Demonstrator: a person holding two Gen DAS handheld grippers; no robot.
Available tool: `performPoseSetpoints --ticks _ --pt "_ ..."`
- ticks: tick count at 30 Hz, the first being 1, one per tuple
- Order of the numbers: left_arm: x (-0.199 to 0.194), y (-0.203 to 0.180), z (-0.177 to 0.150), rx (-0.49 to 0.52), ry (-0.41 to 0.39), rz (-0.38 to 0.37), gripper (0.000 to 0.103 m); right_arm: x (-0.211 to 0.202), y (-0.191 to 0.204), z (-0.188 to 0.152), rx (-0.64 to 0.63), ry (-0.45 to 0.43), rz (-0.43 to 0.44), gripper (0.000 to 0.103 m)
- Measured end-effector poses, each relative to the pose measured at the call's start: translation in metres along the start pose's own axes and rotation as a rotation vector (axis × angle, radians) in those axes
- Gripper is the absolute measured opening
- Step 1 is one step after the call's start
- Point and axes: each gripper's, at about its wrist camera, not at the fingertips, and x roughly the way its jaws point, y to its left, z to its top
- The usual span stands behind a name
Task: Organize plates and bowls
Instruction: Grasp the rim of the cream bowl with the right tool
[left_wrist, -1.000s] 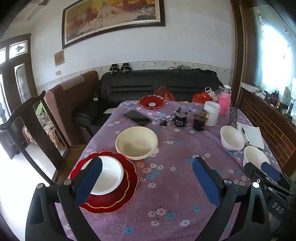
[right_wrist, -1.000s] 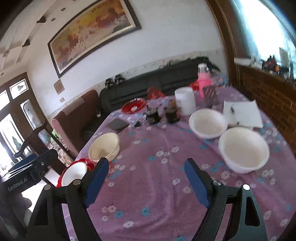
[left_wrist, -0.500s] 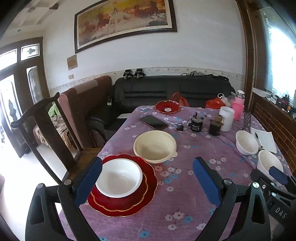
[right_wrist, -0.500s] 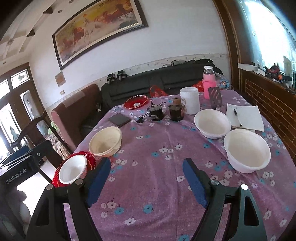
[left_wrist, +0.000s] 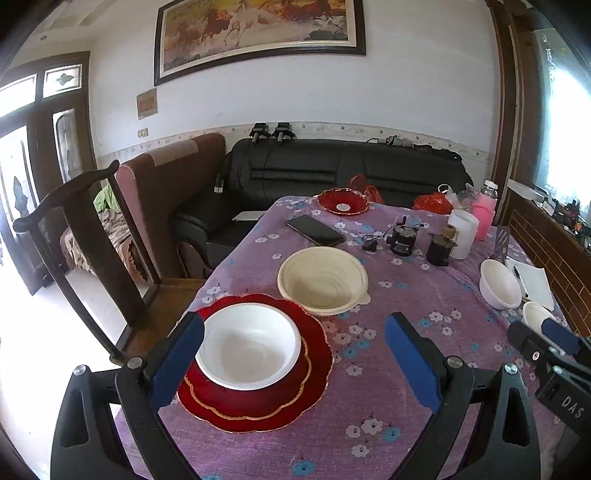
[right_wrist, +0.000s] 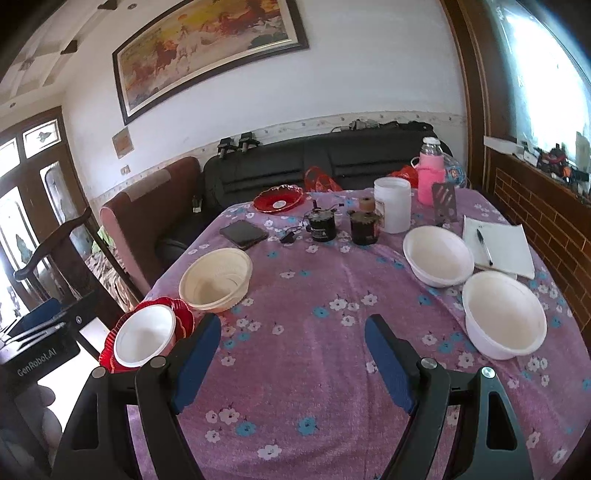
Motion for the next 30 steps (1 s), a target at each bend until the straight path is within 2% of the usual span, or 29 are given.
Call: performPoseSetpoints --ticks 4,7,10,14,17,20,21,22,23,25,26,28,30 --pt "0.003 0.007 0.0 -0.008 0.009 0.006 0.098 -0.001 0.01 0.013 -0.029 -0.01 0.005 0.084" --pt "0.002 0.013 0.011 0.01 0.012 -0.016 0.098 -0.009 0.017 0.046 -0.051 -0.035 0.003 0.084" --pt "-0.01 0.034 0.044 0.003 -0.025 -0.029 0.098 -0.023 0.021 0.102 -0.04 -0.064 0.052 0.084" --pt "-0.027 0.069 0.112 -0.032 -0.112 -0.025 0.098 -0.029 0.032 0.186 -0.044 -0.112 0.089 0.084" --pt "-0.001 0.074 0.148 0.021 -0.08 -0.063 0.099 0.001 0.035 0.209 -0.027 -0.055 0.126 0.084" --pt "0.054 0.075 0.154 -0.006 0.017 -0.045 0.099 0.056 0.035 0.193 -0.004 0.066 0.137 0.082" --pt "0.077 0.073 0.15 -0.013 0.055 -0.043 0.099 0.079 0.032 0.18 0.018 0.11 0.153 0.077" --pt "0.095 0.071 0.145 -0.017 0.083 -0.038 0.099 0.1 0.029 0.169 0.032 0.154 0.172 0.067" --pt "0.112 0.07 0.14 -0.017 0.11 -0.031 0.099 0.127 0.027 0.151 0.05 0.214 0.19 0.063" --pt "0.151 0.066 0.128 -0.03 0.182 -0.021 0.097 0.159 0.024 0.129 0.077 0.274 0.209 0.056" --pt "0.166 0.066 0.122 -0.041 0.212 -0.028 0.091 0.175 0.024 0.118 0.086 0.304 0.215 0.053" --pt "0.2 0.064 0.113 -0.07 0.284 -0.046 0.085 0.206 0.026 0.1 0.102 0.351 0.231 0.053" --pt "0.225 0.063 0.106 -0.112 0.331 -0.055 0.085 0.228 0.031 0.087 0.102 0.382 0.227 0.053"
